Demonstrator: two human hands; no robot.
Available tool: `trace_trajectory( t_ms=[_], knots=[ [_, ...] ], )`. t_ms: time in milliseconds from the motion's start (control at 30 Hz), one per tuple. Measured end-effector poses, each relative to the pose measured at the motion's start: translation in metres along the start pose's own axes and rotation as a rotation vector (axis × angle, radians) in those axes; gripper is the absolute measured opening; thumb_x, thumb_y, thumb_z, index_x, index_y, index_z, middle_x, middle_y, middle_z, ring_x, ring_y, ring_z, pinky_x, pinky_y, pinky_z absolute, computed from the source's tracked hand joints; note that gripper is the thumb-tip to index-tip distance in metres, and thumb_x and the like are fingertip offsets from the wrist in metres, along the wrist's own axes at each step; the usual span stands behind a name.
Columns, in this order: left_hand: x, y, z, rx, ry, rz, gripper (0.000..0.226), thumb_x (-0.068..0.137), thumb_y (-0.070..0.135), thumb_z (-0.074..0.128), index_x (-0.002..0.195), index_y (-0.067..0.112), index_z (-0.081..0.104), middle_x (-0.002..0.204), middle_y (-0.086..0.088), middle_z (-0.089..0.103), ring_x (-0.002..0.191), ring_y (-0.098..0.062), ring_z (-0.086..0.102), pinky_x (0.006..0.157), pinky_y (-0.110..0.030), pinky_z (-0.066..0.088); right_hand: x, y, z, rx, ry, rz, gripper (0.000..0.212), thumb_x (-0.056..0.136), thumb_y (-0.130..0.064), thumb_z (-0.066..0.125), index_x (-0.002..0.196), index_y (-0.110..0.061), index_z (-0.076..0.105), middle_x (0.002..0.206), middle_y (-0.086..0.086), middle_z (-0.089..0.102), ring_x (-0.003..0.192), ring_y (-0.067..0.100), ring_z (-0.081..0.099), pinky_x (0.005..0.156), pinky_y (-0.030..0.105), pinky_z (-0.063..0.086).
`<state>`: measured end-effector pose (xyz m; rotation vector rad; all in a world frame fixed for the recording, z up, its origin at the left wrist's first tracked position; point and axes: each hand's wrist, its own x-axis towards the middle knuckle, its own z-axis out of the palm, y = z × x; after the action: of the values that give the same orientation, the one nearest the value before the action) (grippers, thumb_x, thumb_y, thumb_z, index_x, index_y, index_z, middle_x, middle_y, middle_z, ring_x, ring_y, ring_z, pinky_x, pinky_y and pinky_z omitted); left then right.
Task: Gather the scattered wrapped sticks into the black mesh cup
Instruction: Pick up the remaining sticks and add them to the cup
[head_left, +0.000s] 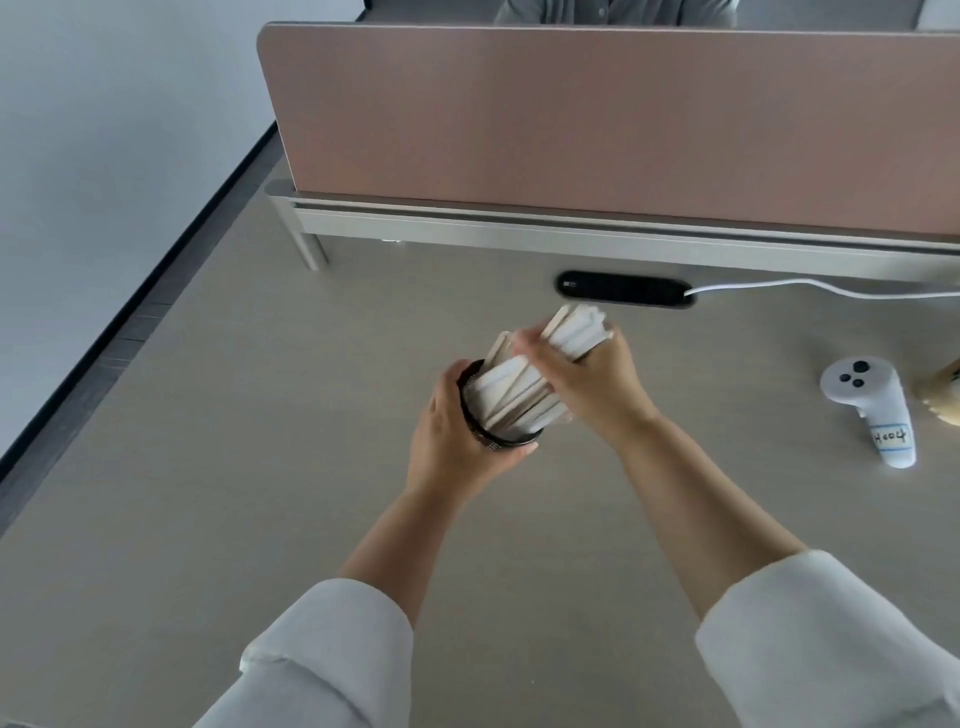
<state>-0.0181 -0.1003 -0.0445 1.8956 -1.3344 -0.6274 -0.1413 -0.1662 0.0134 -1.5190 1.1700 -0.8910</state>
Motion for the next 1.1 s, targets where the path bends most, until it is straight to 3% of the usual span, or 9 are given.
trace_trajectory(
  t_ms=[100, 267, 367, 433, 633, 800, 900, 967, 1100],
  knots=[
    [-0.001, 0.005, 0.004, -0.026, -0.038, 0.001, 0.089, 0.048, 0.032, 0.086, 0.121, 0.029, 0.036, 0.113, 0.016, 0.055, 0.103, -0.009, 0.055, 0.075, -0.020, 0.038, -0.005, 0.012, 0.005, -0.166, -0.004, -0.084, 0.018, 0.070, -0.036, 0.077, 0.073, -0.020, 0.068, 0.070, -0.003, 0.065, 0.072, 0.015, 0.063, 0.070, 0.030, 0.052],
    [-0.003, 0.008, 0.005, -0.041, -0.013, 0.039, 0.095, 0.047, 0.028, 0.088, 0.126, 0.021, 0.035, 0.115, 0.016, 0.054, 0.108, -0.011, 0.055, 0.076, -0.011, 0.034, -0.001, -0.002, -0.014, -0.359, 0.223, -0.318, 0.074, 0.081, -0.052, 0.039, 0.139, -0.006, 0.042, 0.135, 0.008, 0.051, 0.124, 0.018, 0.045, 0.105, 0.017, 0.028],
    [-0.005, 0.015, 0.009, -0.032, 0.002, 0.044, 0.098, 0.046, 0.029, 0.088, 0.127, 0.019, 0.034, 0.120, 0.010, 0.058, 0.108, -0.011, 0.056, 0.077, -0.011, 0.035, 0.003, -0.002, -0.010, -0.699, -0.125, -0.136, 0.069, 0.094, -0.052, 0.025, 0.152, -0.015, 0.015, 0.161, 0.001, 0.011, 0.149, 0.014, 0.003, 0.122, 0.035, 0.003],
    [-0.007, 0.018, 0.011, -0.025, 0.011, 0.065, 0.097, 0.045, 0.028, 0.089, 0.125, 0.019, 0.036, 0.113, 0.015, 0.057, 0.106, -0.012, 0.058, 0.076, -0.011, 0.035, 0.003, 0.000, -0.007, -0.743, -0.343, -0.020, 0.062, 0.098, -0.048, 0.021, 0.152, -0.020, 0.007, 0.162, -0.004, 0.000, 0.149, 0.010, -0.007, 0.122, 0.040, -0.003],
    [-0.010, 0.025, 0.014, -0.029, 0.026, 0.101, 0.092, 0.044, 0.027, 0.089, 0.122, 0.021, 0.039, 0.113, 0.013, 0.058, 0.105, -0.013, 0.058, 0.080, -0.018, 0.040, 0.002, -0.003, -0.009, -0.743, -0.312, 0.001, 0.063, 0.099, -0.047, 0.020, 0.152, -0.021, 0.002, 0.162, -0.003, -0.003, 0.149, 0.013, -0.009, 0.121, 0.041, -0.005],
    [-0.008, 0.006, 0.006, -0.212, 0.130, -0.051, 0.088, 0.036, 0.044, 0.084, 0.113, 0.037, 0.042, 0.109, 0.013, 0.056, 0.109, -0.015, 0.052, 0.089, -0.029, 0.043, 0.015, 0.005, -0.039, -0.009, 0.089, 0.013, 0.043, 0.101, -0.017, 0.033, 0.144, -0.015, 0.038, 0.149, 0.003, 0.040, 0.138, 0.016, 0.036, 0.112, 0.025, 0.028],
    [-0.005, -0.001, -0.009, -0.466, 0.188, -0.149, 0.076, 0.032, 0.042, 0.080, 0.100, 0.039, 0.046, 0.102, 0.009, 0.059, 0.097, -0.008, 0.059, 0.086, -0.033, 0.048, 0.011, 0.020, -0.047, -0.352, -0.414, 0.140, 0.053, 0.093, -0.003, 0.049, 0.143, -0.015, 0.038, 0.143, 0.005, 0.048, 0.122, 0.016, 0.050, 0.084, 0.015, 0.040],
    [-0.007, 0.003, -0.019, -0.610, 0.141, -0.104, 0.077, 0.038, 0.033, 0.082, 0.107, 0.027, 0.048, 0.104, 0.002, 0.062, 0.095, -0.007, 0.061, 0.084, -0.032, 0.048, 0.001, 0.019, -0.027, -0.498, -0.684, 0.074, 0.079, 0.081, -0.009, 0.071, 0.147, -0.019, 0.029, 0.142, 0.000, 0.048, 0.121, 0.013, 0.051, 0.086, 0.013, 0.042],
    [-0.012, 0.003, -0.050, -0.626, -0.122, -0.005, 0.079, 0.051, 0.020, 0.078, 0.123, 0.018, 0.044, 0.114, -0.002, 0.062, 0.107, -0.016, 0.059, 0.086, -0.030, 0.052, -0.009, 0.008, 0.005, -0.404, -0.432, -0.175, 0.093, 0.059, -0.028, 0.087, 0.138, -0.025, 0.038, 0.122, -0.006, 0.064, 0.108, 0.012, 0.060, 0.090, 0.024, 0.049]
  ],
)
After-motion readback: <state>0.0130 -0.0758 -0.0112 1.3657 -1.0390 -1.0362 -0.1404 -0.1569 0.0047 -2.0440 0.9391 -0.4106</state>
